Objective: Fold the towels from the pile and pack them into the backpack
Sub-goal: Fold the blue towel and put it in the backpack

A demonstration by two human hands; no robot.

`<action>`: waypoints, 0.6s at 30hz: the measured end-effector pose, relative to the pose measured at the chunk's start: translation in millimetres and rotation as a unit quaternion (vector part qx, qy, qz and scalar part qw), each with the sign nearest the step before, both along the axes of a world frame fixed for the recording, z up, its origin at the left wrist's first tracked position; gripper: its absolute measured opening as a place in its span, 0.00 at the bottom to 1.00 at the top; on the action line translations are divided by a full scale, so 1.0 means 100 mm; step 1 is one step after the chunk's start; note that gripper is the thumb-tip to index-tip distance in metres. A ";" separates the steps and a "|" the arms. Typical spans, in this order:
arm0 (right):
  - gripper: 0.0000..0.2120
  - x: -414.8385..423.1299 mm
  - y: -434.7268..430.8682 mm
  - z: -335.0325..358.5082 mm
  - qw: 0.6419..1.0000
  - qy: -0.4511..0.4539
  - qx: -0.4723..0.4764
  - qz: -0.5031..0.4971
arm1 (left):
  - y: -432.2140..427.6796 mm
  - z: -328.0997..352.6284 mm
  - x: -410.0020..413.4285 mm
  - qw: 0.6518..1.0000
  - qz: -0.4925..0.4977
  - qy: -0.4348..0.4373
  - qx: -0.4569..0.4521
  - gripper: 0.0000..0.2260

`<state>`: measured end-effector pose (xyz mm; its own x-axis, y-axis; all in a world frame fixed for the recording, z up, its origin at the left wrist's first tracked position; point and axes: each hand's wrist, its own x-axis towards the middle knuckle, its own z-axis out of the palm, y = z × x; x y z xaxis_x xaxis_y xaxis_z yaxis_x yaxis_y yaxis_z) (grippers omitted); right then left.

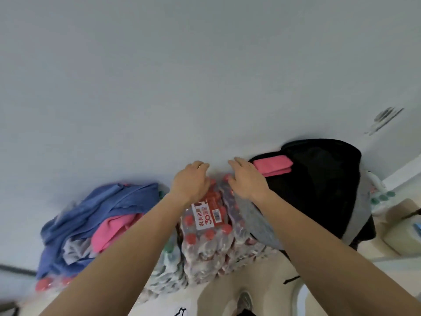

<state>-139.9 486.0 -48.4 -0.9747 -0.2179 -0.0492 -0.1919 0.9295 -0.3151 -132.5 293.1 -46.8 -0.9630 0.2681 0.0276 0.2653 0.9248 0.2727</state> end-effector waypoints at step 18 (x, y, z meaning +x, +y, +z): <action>0.17 0.38 -2.78 -0.40 0.972 -0.009 0.035 0.234 | -2.71 -0.48 1.26 0.959 0.276 -0.017 -0.066 0.13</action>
